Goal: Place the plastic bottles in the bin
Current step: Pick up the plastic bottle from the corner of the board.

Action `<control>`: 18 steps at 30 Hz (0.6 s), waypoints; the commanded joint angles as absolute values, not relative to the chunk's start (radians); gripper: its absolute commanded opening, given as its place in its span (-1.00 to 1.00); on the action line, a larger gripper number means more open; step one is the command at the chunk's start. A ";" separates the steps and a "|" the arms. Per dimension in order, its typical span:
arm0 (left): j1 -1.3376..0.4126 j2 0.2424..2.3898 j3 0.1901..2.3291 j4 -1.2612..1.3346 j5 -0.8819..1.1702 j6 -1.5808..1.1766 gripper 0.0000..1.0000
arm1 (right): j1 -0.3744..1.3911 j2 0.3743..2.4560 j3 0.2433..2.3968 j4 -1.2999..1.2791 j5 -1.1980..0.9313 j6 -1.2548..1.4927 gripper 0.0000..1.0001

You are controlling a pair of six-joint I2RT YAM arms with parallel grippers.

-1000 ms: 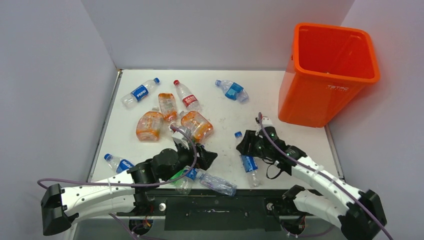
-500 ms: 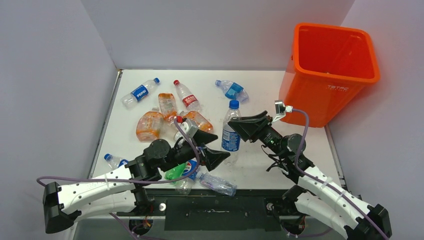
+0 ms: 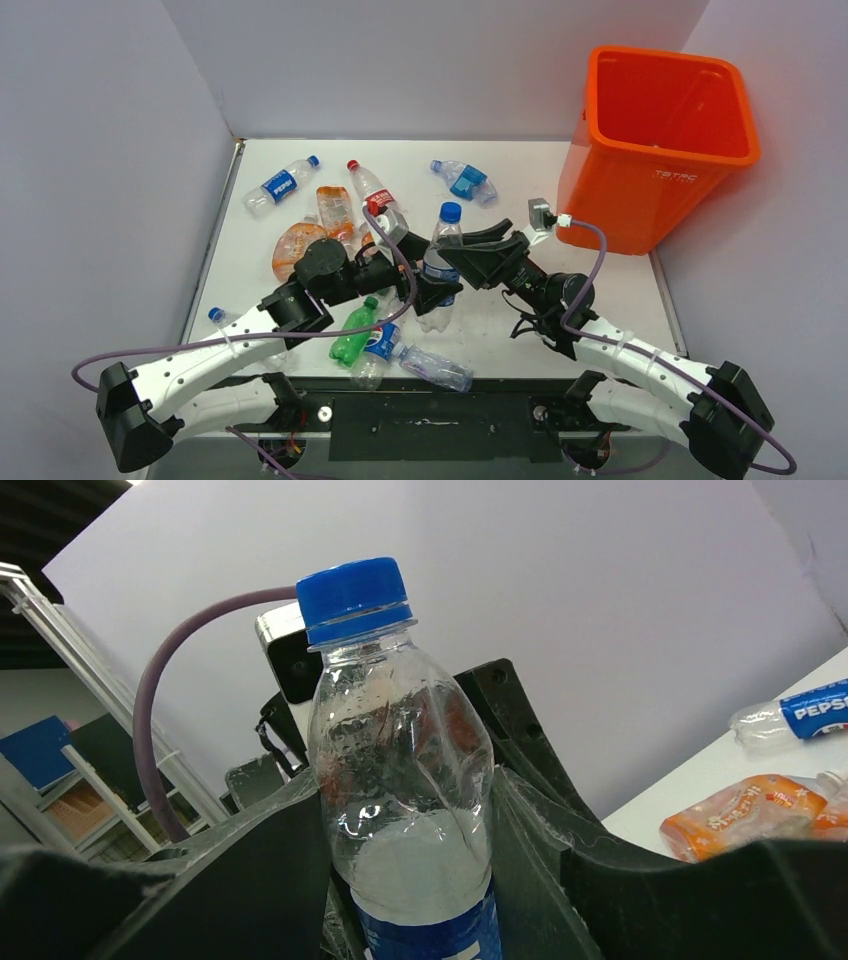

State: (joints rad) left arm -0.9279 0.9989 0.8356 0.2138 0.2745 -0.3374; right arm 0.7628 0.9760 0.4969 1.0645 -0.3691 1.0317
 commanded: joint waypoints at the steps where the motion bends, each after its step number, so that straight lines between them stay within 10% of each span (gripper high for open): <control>1: -0.918 0.971 0.803 0.287 0.372 -0.281 0.76 | 0.801 0.986 0.530 1.174 -0.364 0.997 -0.35; 4: -0.919 0.954 0.774 0.294 0.385 -0.251 0.20 | 0.805 0.984 0.557 1.086 -0.359 0.957 -0.17; 7: -0.919 0.930 0.744 0.280 0.334 -0.223 -0.18 | 0.814 0.966 0.611 0.914 -0.352 0.883 0.47; 11: -0.918 0.884 0.700 0.291 0.292 -0.206 -0.30 | 0.841 0.894 0.727 0.538 -0.267 0.710 0.82; 18: -0.922 0.852 0.689 0.269 0.246 -0.149 -0.37 | 0.889 0.873 1.001 0.030 -0.102 0.460 0.86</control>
